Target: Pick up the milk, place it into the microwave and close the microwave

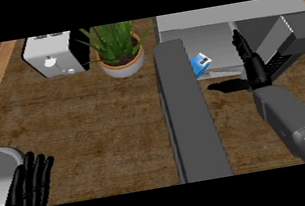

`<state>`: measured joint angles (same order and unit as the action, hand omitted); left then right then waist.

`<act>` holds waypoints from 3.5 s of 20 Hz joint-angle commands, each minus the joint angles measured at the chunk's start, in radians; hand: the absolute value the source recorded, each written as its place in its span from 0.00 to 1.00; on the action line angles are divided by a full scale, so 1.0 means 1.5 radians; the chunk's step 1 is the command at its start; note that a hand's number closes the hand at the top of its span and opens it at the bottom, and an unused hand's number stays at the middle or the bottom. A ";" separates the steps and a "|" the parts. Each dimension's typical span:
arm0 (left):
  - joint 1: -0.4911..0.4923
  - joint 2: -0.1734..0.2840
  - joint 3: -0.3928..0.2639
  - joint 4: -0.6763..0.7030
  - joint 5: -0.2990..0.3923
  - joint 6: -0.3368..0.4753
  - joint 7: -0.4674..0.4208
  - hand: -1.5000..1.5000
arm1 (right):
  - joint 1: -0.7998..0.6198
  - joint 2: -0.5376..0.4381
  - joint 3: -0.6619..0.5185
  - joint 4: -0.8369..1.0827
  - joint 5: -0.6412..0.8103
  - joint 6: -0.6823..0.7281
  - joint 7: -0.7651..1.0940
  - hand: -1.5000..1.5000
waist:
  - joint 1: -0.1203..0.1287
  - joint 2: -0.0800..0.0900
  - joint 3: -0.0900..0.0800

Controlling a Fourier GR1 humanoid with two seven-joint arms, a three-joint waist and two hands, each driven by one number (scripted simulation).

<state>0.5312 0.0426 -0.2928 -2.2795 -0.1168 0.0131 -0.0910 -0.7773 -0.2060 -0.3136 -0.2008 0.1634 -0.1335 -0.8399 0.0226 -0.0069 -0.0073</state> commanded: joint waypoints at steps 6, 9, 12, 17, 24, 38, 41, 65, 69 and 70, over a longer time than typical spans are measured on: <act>0.011 -0.007 -0.068 0.013 -0.037 0.004 0.010 0.00 | 0.124 0.041 -0.008 -0.020 -0.036 0.078 -0.057 0.00 | -0.011 0.004 0.005; 0.011 0.022 -0.034 0.024 0.020 -0.035 -0.012 0.00 | 0.162 0.046 -0.007 -0.049 -0.050 0.099 -0.066 0.00 | -0.015 0.003 0.005; 0.015 0.059 -0.028 0.024 0.055 -0.084 -0.024 0.00 | 0.210 0.036 0.000 -0.063 -0.052 0.151 -0.102 0.00 | -0.015 0.002 0.004; -0.100 0.070 -0.017 0.101 0.041 -0.109 0.022 1.00 | 0.263 0.030 0.014 -0.095 -0.064 0.243 -0.109 0.00 | -0.023 0.004 0.005; -0.143 0.032 -0.074 0.130 0.018 -0.098 0.048 1.00 | 0.407 0.055 0.053 -0.262 -0.088 0.279 -0.113 0.00 | -0.028 0.000 0.004; -0.377 -0.012 -0.133 0.368 -0.011 -0.189 0.128 1.00 | 0.627 0.014 0.093 -0.473 -0.147 0.320 -0.104 0.00 | -0.032 0.005 0.004; -0.409 -0.027 -0.183 0.450 -0.033 -0.143 0.091 1.00 | 0.665 0.001 0.102 -0.514 -0.169 0.355 -0.112 0.00 | -0.034 0.005 0.004; -0.750 -0.028 -0.417 0.766 0.257 0.277 0.019 0.00 | 0.721 -0.080 0.210 -0.874 -0.307 0.408 0.038 0.00 | -0.135 0.023 0.001; -0.789 -0.028 -0.386 0.773 0.319 0.311 -0.010 0.00 | 0.726 -0.096 0.215 -0.898 -0.333 0.422 0.050 0.00 | -0.165 0.029 0.001; -0.810 -0.028 -0.369 0.787 0.320 0.321 -0.017 0.00 | 0.733 -0.106 0.216 -0.917 -0.335 0.419 0.062 0.00 | -0.170 0.028 0.001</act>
<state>-0.6217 -0.0001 -0.8864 -1.1452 0.3152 0.4355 -0.0611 0.3063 -0.3432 -0.0034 -1.5309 -0.3157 0.4244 -0.7297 -0.1994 0.0298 -0.0058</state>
